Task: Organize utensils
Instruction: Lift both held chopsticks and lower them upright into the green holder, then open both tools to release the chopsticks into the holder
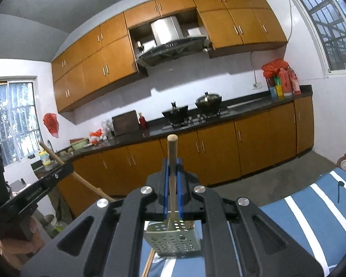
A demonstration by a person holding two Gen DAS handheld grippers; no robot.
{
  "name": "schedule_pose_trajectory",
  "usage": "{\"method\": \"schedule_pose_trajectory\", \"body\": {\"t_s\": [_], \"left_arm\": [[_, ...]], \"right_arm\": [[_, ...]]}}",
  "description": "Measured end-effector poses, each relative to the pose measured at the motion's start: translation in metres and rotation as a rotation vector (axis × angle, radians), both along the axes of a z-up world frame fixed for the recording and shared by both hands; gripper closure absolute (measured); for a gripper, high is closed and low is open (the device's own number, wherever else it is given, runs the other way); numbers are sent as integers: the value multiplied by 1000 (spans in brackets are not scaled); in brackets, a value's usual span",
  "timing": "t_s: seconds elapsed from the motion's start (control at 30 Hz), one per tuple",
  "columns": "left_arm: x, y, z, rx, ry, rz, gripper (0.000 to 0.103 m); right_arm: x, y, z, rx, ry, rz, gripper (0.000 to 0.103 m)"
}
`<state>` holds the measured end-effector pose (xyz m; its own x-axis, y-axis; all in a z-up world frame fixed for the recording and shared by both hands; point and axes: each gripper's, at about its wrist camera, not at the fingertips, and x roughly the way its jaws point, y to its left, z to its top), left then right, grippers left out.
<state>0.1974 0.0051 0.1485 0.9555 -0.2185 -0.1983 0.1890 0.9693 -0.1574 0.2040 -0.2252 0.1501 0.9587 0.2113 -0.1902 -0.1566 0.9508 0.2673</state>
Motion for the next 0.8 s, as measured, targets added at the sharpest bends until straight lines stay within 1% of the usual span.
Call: {"method": "schedule_pose_trajectory", "body": {"t_s": [0.1,0.23,0.3,0.37,0.4,0.43,0.47,0.53,0.67,0.8], "left_arm": [[17,-5,-19,6,53,-10,96],[31,-6,-39,1,135,-28,96],[35,-6,-47,-6,170,-26,96],[35,-4,-49,-14,183,-28,95],[34,-4,-48,-14,184,-30,94],[32,-3,-47,-12,180,-28,90],[29,-3,-44,-11,173,-25,82],[26,-1,-39,-14,155,-22,72],[23,-1,-27,-22,128,-15,72],[6,10,-18,-37,101,-5,72]], "right_arm": [[16,5,-13,-18,50,2,96],[34,12,-28,-32,109,17,95],[37,15,-32,-32,124,23,92],[37,17,-34,-33,128,25,89],[37,16,-35,-34,126,25,87],[36,16,-34,-35,123,22,84],[35,16,-33,-35,119,20,82],[33,15,-31,-35,110,18,82],[20,12,-22,-42,76,11,82],[-8,5,-17,-70,41,-11,82]]}}
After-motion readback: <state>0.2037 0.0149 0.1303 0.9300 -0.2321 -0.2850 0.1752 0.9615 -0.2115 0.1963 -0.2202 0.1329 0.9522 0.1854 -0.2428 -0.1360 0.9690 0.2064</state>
